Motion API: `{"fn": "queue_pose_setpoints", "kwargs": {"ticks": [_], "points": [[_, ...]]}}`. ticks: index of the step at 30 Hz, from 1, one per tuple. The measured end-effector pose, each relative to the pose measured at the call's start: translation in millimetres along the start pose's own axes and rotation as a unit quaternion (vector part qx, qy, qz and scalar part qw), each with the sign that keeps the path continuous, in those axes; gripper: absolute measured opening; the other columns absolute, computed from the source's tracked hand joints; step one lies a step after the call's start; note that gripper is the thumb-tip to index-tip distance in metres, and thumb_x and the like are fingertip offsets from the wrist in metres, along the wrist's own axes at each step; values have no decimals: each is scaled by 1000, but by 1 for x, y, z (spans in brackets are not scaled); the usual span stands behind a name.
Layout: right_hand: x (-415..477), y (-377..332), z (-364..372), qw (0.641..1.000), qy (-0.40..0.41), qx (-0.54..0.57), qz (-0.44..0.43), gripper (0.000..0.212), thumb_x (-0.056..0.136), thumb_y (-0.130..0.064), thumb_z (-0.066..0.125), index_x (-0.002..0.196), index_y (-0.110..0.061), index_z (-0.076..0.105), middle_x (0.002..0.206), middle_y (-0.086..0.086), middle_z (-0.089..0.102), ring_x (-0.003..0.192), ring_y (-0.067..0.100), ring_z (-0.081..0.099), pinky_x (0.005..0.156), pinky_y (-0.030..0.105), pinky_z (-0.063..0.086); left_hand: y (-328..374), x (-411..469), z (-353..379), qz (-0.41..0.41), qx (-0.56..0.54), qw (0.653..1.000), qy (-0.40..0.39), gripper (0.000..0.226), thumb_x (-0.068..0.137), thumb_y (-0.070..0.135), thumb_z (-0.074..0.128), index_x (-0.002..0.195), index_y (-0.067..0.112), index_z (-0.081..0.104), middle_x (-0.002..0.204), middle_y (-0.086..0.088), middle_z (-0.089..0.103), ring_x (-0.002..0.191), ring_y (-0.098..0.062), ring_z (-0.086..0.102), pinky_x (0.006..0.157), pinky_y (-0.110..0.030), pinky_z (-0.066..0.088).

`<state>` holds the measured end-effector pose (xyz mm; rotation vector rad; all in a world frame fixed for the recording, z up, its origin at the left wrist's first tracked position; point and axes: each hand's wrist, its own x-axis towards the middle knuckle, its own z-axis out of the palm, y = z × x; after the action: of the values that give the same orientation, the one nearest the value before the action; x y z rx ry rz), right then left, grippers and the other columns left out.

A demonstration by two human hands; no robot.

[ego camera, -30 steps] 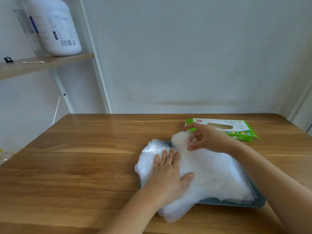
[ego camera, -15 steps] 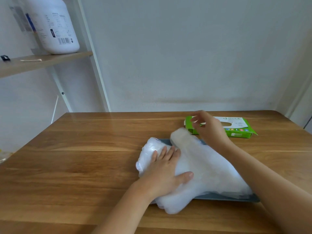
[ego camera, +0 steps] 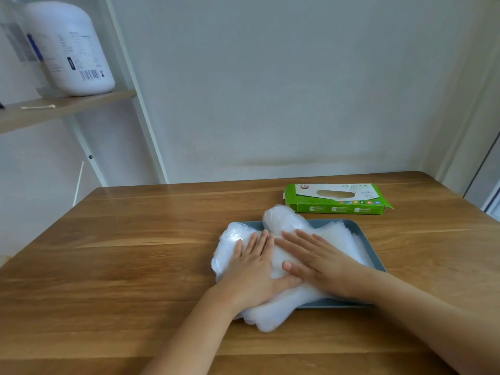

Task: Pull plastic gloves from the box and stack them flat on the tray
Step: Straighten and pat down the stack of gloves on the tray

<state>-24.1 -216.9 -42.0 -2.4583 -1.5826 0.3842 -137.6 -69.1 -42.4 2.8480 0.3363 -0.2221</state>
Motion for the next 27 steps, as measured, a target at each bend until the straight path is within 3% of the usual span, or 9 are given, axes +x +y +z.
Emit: {"fn": "queue_pose_setpoints", "kwargs": {"ticks": [4,7,15,18,20,22,23,25,27], "points": [[-5,0,-3,997,0,-56,45,93,63,-77,-3,150,-42,-3,159,-13,-12,146,15,-14,116,36,-7,-3,-2,-3,-22,7,1000,-9,100,81,81,28,153,26,-13,160,4,-20,146,-13,-22,119,-43,-13],[-9,0,-4,996,-7,-61,70,98,59,-81,-3,149,-43,-6,159,-11,-15,146,21,-15,117,43,-6,-4,-4,-6,-39,32,999,-20,100,81,82,27,153,26,-13,161,2,-19,146,-16,-21,118,-44,-14],[-26,12,-10,988,-43,-68,128,78,85,-74,16,149,-39,-12,159,1,-17,145,30,-17,116,48,-7,-7,-14,-12,-57,95,994,-15,89,87,76,16,154,22,-10,162,0,-13,148,-17,-14,119,-46,-12],[-29,8,-24,985,-51,-72,146,79,87,-73,24,151,-37,-3,161,4,-5,147,31,-4,117,47,2,-8,-17,-18,-51,77,995,-28,86,90,74,19,154,25,-10,161,3,-15,148,-15,-14,118,-46,-12],[-29,13,-38,987,-11,-64,150,69,90,-66,38,148,-31,28,152,4,32,137,27,33,110,41,28,-9,-20,-21,-47,68,996,-32,84,91,72,20,154,26,-9,161,4,-16,148,-14,-15,118,-46,-11],[-26,22,-55,984,90,-15,150,38,94,-47,50,125,-26,57,128,-1,58,110,19,57,90,32,46,-10,-22,-20,-48,67,996,-34,83,91,72,20,154,27,-9,161,4,-16,148,-13,-16,118,-45,-11],[-21,30,-61,975,157,13,160,26,95,-36,51,115,-25,63,122,1,62,102,20,60,84,32,49,-10,-22,-18,-50,71,996,-30,83,91,72,20,154,27,-9,161,4,-16,148,-13,-15,119,-45,-10],[-8,56,-70,945,261,27,193,25,94,-25,50,114,-19,63,123,7,58,103,25,58,85,34,47,-11,-21,-15,-55,83,995,-22,83,90,73,18,154,27,-9,161,4,-16,148,-14,-15,119,-45,-10],[7,92,-74,937,246,2,248,36,95,-30,50,130,-22,54,135,12,47,122,31,45,98,39,40,-11,-19,-14,-57,82,995,-15,84,89,74,17,154,27,-9,161,5,-15,148,-14,-14,120,-45,-9]]}}
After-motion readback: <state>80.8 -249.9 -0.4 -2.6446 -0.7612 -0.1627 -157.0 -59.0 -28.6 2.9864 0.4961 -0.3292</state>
